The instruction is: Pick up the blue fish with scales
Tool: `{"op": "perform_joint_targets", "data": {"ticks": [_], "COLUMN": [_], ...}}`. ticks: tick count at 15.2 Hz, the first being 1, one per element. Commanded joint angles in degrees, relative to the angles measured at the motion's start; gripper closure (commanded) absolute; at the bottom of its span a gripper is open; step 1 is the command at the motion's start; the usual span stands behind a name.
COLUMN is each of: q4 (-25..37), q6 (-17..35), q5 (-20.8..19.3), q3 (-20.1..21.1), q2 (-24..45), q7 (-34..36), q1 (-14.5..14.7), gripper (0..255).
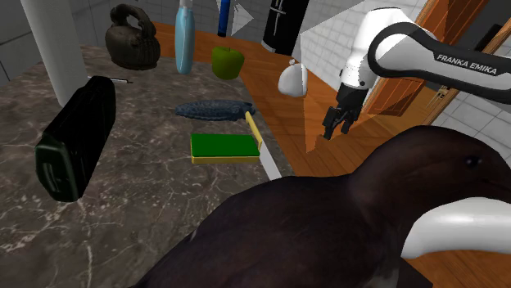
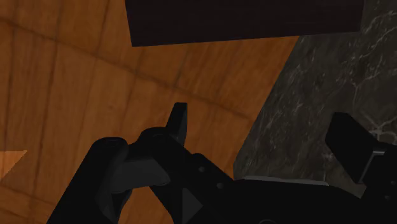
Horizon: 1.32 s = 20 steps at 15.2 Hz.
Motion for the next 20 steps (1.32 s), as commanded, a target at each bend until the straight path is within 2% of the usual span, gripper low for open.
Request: {"op": "perform_joint_targets", "data": {"ticks": [1,10,20], "q4": [0.0,17.3,39.3], "q6": [0.0,1.2,-3.1], "q5": [0.0,1.0,1.9], "q3": [0.0,1.0,5.0], "q2": [0.0,19.6,38.0], "q7": [0.0,-14.1,-28.5], "q1": [0.0,7.6,14.1], "gripper": [0,0,0]}}
